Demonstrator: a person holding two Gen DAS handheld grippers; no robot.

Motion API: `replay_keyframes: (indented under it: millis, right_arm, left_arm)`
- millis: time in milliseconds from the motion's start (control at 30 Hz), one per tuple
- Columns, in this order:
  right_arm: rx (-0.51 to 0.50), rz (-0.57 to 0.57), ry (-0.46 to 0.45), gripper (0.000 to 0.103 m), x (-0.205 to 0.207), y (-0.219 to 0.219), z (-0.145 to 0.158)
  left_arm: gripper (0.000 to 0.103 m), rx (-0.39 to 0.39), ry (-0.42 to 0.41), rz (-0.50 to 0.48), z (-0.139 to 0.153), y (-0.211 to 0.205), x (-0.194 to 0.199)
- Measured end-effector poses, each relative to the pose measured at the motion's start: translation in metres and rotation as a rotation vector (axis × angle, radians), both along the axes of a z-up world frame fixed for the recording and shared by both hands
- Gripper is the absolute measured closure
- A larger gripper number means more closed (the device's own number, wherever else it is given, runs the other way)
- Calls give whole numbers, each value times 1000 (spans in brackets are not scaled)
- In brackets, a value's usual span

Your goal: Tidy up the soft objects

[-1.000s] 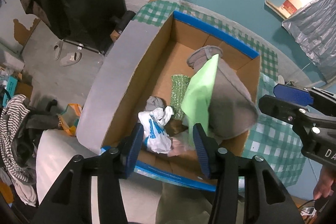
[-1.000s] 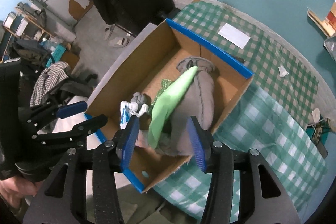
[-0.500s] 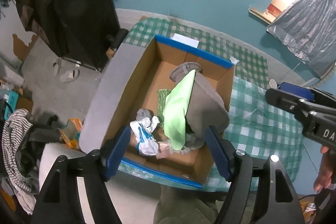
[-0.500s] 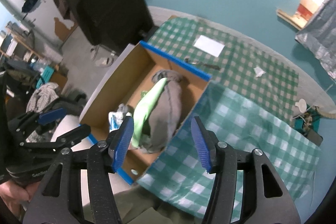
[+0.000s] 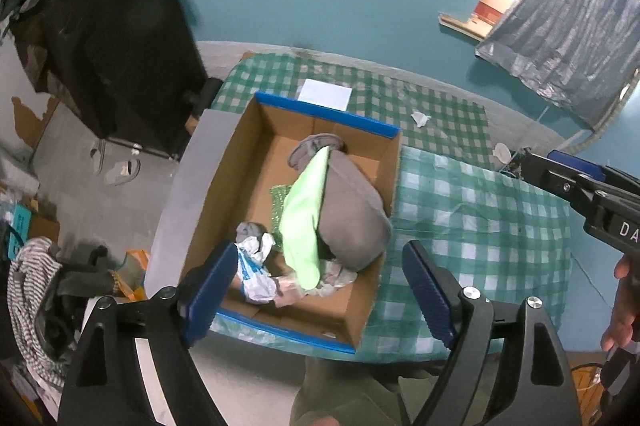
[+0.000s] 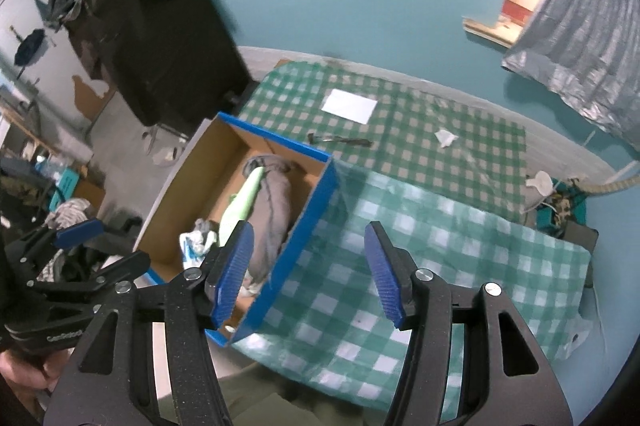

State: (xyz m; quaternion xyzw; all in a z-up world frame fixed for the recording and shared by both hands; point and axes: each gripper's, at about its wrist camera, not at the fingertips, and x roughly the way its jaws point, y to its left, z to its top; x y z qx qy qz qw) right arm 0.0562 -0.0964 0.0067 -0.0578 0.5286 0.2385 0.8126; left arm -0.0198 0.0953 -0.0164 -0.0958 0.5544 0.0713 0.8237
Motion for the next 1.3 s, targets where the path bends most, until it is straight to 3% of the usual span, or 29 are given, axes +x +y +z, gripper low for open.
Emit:
replay_keyframes:
  millis: [433,1300]
  right_arm:
    - [7,-104,-12,46,-7,-47,7]
    - [6,-119,-17,46,-17,-65,11]
  left_arm:
    - [18,71,-60,-118,21,-40,3]
    - [17,49,-42,-157,24,-74,10]
